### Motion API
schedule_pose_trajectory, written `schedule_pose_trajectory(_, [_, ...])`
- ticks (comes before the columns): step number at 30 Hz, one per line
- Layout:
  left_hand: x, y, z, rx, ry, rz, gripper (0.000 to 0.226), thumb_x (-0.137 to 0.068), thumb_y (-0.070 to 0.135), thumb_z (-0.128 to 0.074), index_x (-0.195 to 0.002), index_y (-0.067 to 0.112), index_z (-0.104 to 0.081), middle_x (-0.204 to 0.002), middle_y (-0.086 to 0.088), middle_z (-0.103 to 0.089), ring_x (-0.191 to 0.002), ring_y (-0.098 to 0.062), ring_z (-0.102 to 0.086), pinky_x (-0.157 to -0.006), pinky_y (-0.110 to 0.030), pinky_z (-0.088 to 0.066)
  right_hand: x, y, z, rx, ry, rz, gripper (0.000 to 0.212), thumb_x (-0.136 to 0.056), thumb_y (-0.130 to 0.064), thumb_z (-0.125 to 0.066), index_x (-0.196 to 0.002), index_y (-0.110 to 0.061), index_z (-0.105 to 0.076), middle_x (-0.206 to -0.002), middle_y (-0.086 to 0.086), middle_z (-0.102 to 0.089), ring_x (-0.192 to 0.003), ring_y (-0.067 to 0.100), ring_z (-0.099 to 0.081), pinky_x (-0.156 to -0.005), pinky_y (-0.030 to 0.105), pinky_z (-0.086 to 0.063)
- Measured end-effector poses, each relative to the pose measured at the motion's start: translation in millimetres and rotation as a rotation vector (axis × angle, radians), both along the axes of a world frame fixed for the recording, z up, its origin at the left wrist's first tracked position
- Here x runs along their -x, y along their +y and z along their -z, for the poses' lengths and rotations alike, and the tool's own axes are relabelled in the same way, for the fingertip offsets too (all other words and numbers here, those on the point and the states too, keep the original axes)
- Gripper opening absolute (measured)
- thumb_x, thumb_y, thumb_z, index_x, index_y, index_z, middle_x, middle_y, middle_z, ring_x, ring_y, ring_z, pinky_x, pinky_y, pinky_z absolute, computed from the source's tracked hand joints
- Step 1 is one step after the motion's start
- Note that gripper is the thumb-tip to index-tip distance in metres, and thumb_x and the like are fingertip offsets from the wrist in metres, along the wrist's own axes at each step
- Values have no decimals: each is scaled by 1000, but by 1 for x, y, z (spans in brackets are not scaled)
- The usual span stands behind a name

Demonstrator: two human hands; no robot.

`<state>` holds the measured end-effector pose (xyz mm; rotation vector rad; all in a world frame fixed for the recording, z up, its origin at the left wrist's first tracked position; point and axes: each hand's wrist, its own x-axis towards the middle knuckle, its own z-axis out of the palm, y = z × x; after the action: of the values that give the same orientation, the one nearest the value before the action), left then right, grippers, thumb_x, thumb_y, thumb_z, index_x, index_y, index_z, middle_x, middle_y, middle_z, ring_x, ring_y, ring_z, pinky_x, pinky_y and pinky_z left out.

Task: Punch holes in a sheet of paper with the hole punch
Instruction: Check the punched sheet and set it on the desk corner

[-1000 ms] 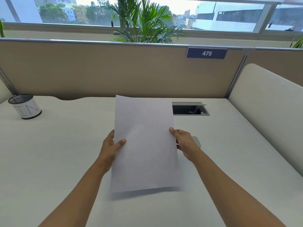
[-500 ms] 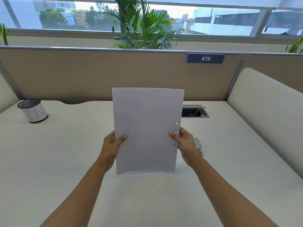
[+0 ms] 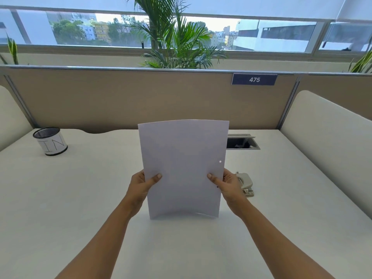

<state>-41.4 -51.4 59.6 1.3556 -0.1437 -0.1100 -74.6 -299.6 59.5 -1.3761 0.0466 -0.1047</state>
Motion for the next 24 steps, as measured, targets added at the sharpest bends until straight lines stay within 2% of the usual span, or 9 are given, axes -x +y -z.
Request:
schedule_pose_trajectory(3, [-2,-3,-2,-19,5,-17,13,-84,15,-63,-95,18,-70,-87,5,-76,-76,-13,-72,-61,-20,-55,-2,-1,-1,19,1,30,17,-83,-16,-65,-100,-19,-67,-91,-4,-75,-78,12,-71,-64,20,-57])
schedule_pose_trajectory(7, [-5,-4,-9,-21,-11,-48,13,-85,11,-63,-89,20,-70,-82,7,-76,-71,-10,-71,-60,-18,-55,-7,-3,-7,9,-16,48,12,-81,-14,-67,-89,-23,-68,-80,-10,-76,-72,7,-71,-60,17,-55])
schedule_pose_trajectory(12, [-4,-2,-5,-14,-9,-58,14,-80,10,-67,-91,17,-71,-85,5,-76,-75,-11,-72,-62,-19,-56,-7,-3,-2,-3,-9,29,12,-78,-14,-70,-89,-18,-70,-85,-4,-76,-76,11,-71,-63,19,-56])
schedule_pose_trajectory(18, [-4,-1,-7,-15,-22,-79,11,-82,9,-65,-88,16,-71,-81,6,-76,-72,-9,-71,-62,-18,-56,-11,-1,-5,13,-24,48,11,-81,-12,-67,-85,-22,-69,-76,-10,-76,-68,7,-70,-58,15,-55])
schedule_pose_trajectory(24, [-2,-1,-4,-43,17,-51,11,-80,19,-67,-89,17,-71,-81,6,-76,-71,-8,-70,-62,-18,-55,-11,-2,4,7,-2,19,14,-78,-11,-70,-89,-21,-69,-81,-8,-76,-73,9,-71,-61,17,-55])
